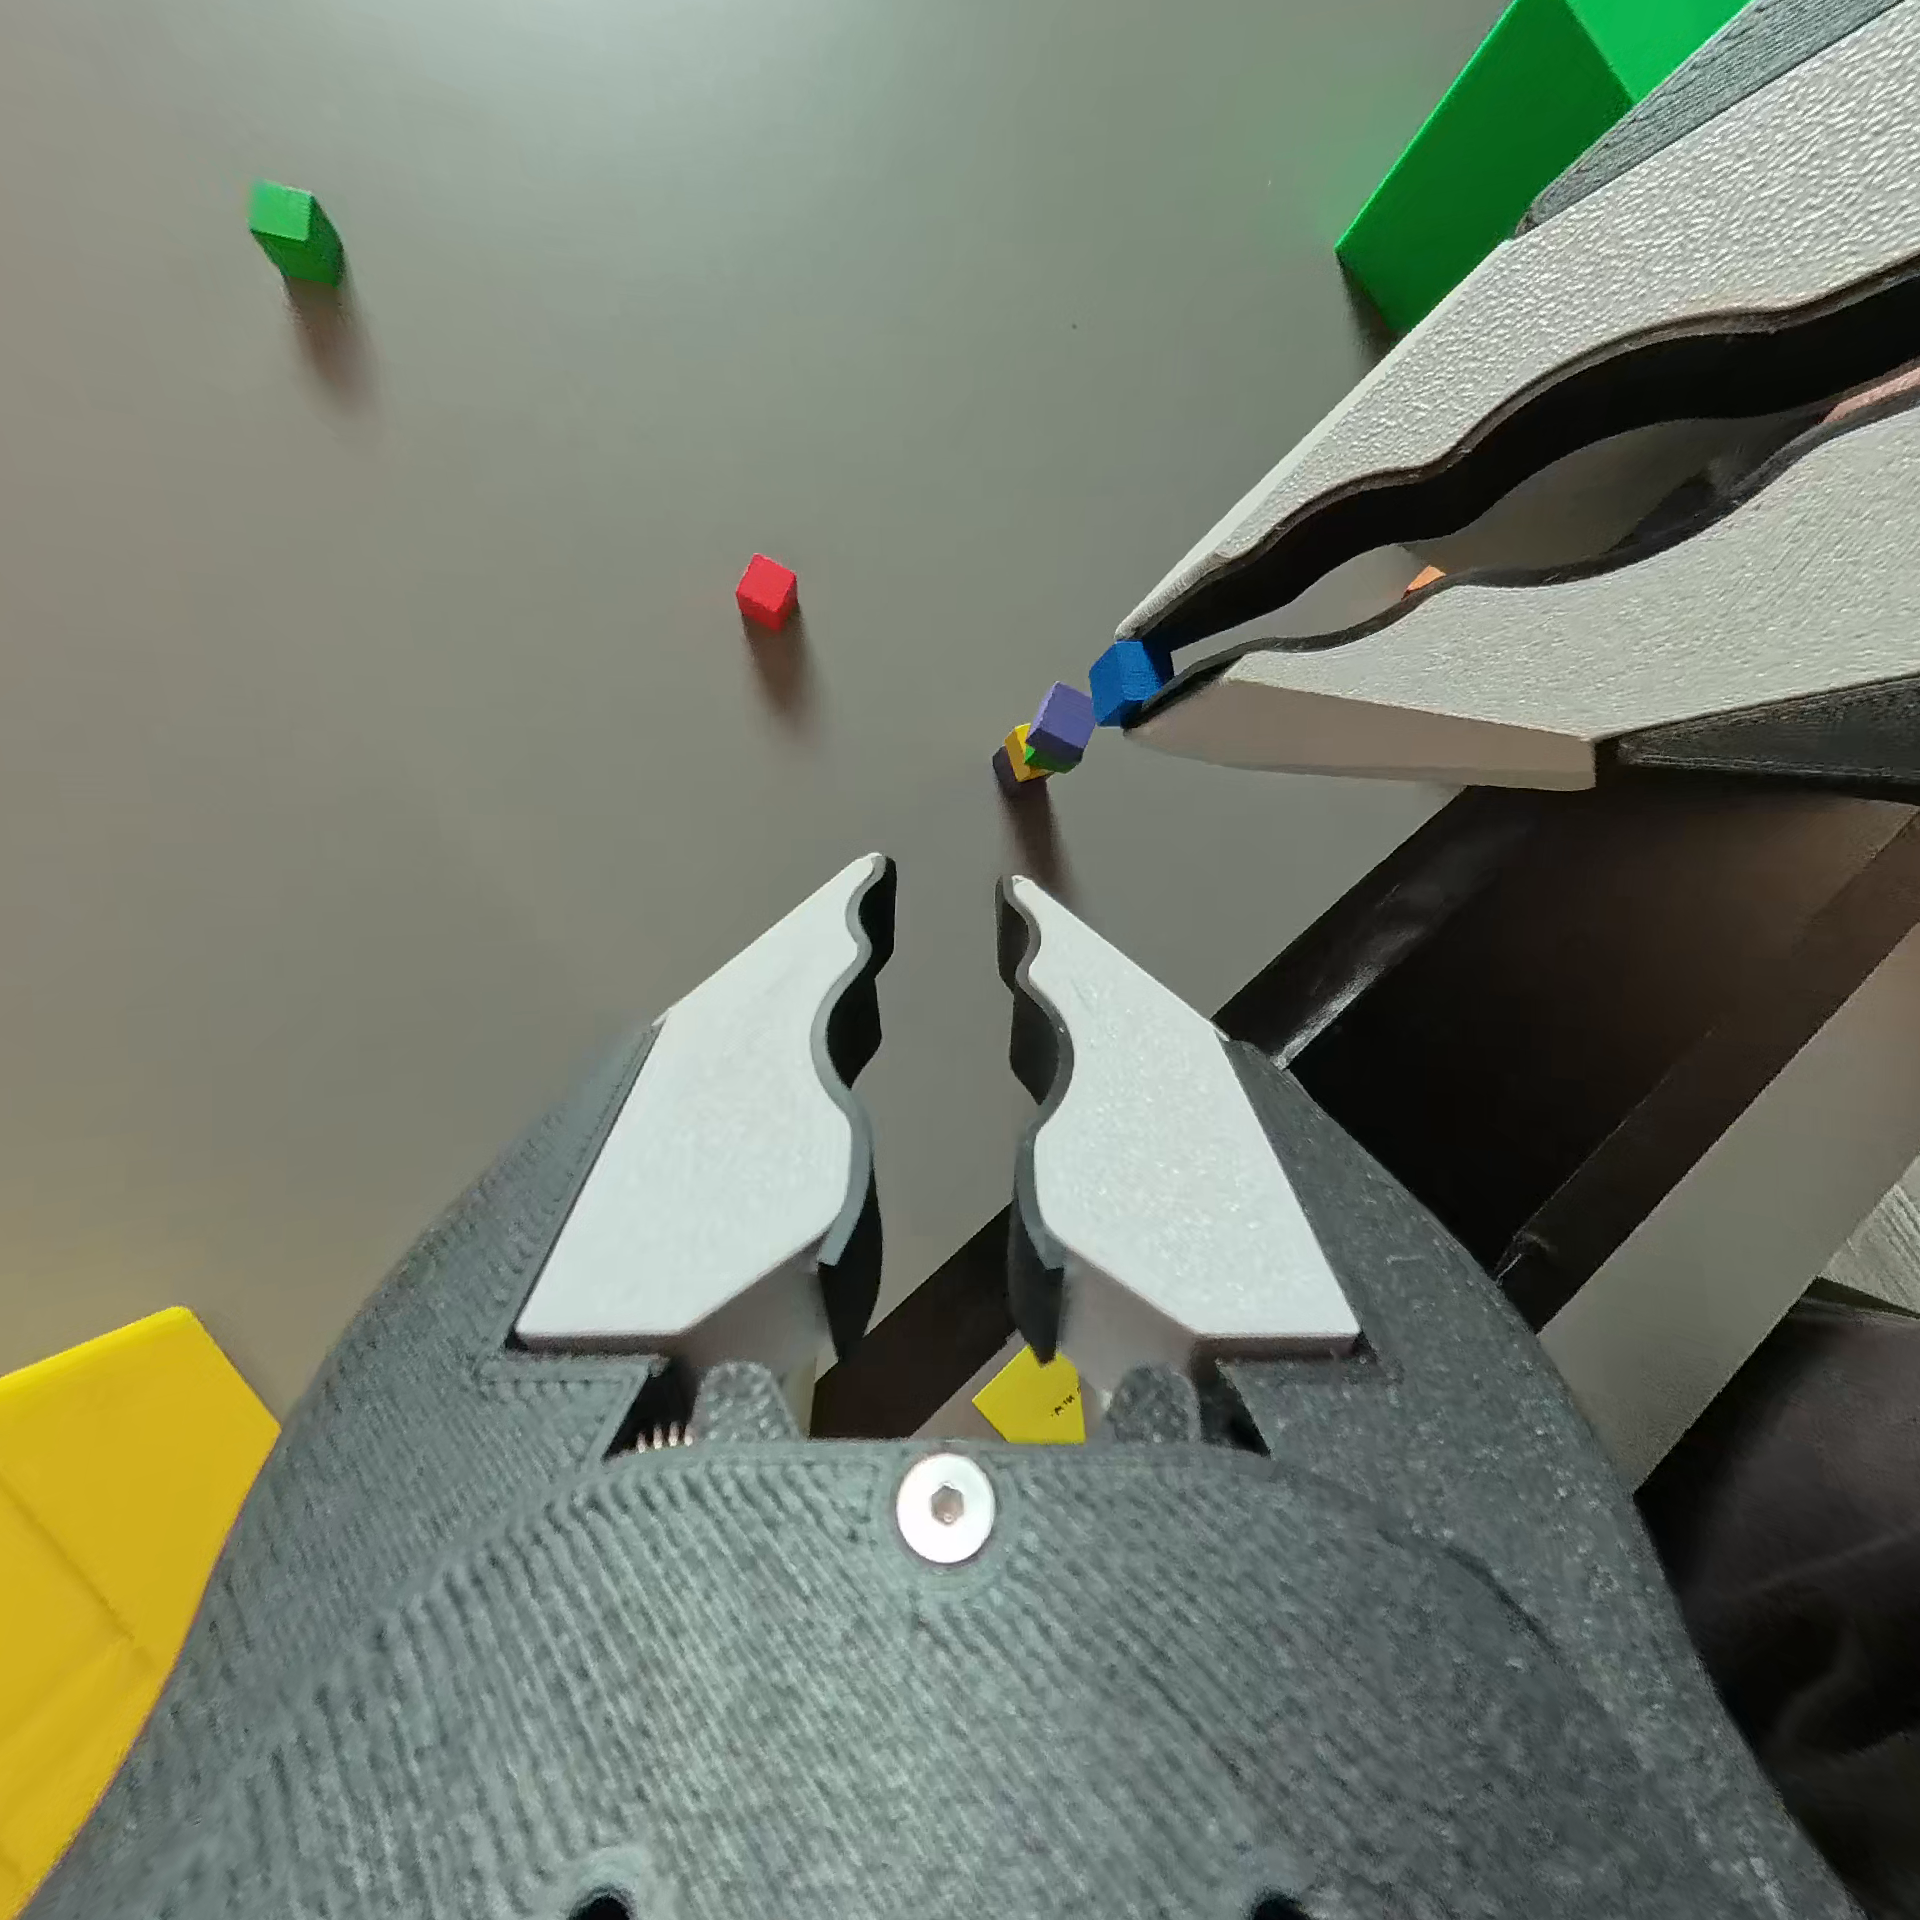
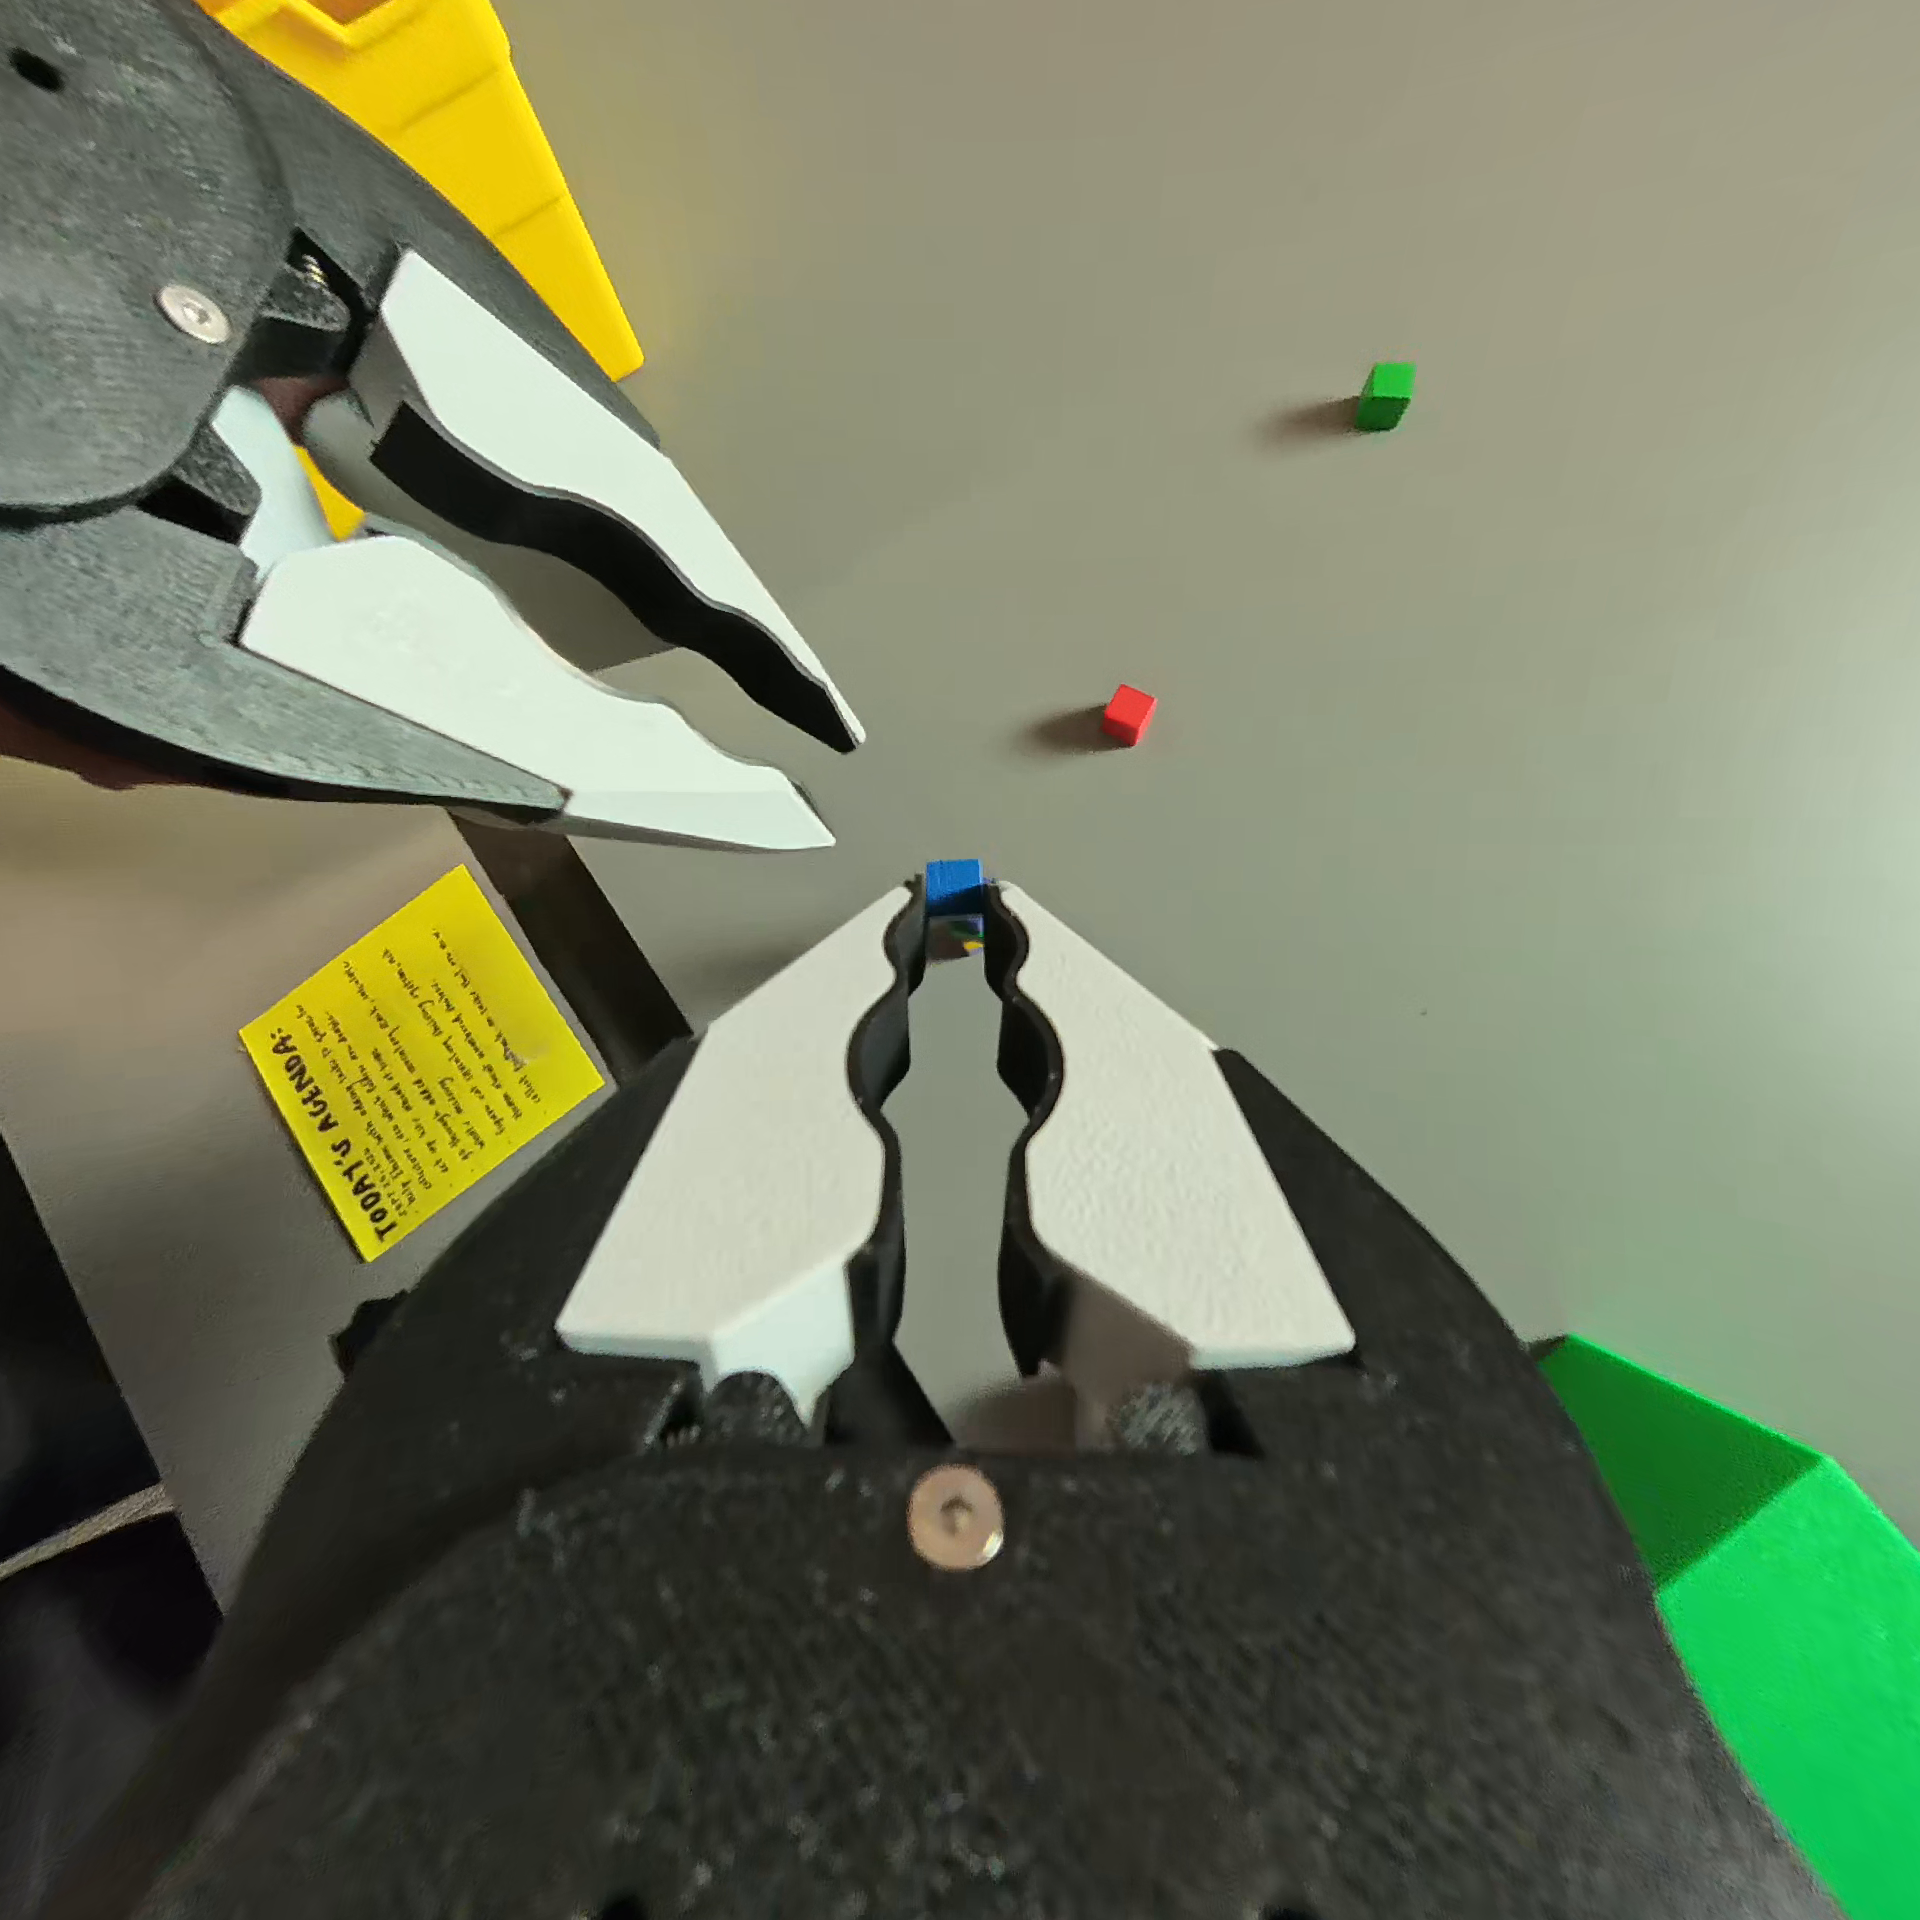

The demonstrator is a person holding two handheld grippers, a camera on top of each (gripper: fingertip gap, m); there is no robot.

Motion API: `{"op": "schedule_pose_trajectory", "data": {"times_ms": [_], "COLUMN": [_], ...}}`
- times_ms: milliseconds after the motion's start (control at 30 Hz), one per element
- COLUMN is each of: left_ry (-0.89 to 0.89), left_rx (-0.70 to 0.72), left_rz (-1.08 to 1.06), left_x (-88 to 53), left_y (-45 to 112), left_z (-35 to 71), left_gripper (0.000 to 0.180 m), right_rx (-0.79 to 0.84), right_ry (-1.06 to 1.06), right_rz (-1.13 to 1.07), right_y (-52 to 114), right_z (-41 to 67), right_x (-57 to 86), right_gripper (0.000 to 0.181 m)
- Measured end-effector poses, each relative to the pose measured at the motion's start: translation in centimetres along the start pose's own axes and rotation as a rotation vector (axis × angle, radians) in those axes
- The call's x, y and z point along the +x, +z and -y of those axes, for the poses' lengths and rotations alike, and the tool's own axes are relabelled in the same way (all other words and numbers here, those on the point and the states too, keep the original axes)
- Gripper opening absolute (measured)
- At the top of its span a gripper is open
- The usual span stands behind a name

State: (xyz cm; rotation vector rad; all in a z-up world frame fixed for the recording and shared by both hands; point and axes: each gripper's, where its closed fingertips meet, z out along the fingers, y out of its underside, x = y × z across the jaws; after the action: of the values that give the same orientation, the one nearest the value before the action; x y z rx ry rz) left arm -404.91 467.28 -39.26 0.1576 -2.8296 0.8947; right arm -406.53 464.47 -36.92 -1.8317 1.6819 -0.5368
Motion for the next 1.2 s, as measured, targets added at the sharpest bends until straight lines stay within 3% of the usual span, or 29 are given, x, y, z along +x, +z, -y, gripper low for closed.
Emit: {"op": "schedule_pose_trajectory", "data": {"times_ms": [900,1200], "left_ry": [-0.033,-0.042], "left_rx": [0.019,0.023], "left_rz": [0.024,0.026], "left_x": [-1.2,-1.4], "left_y": [-0.4,-0.4], "left_z": [0.4,0.4], "left_gripper": [0.018,0.018], "right_rx": [-0.084,-0.072], "right_ry": [-0.058,-0.048], "right_rz": [-0.02,-0.033], "right_y": [1.2,0.8], "right_z": [-1.0,-0.9], "right_x": [0.1,0.1], "right_gripper": [0.009,0.02]}}
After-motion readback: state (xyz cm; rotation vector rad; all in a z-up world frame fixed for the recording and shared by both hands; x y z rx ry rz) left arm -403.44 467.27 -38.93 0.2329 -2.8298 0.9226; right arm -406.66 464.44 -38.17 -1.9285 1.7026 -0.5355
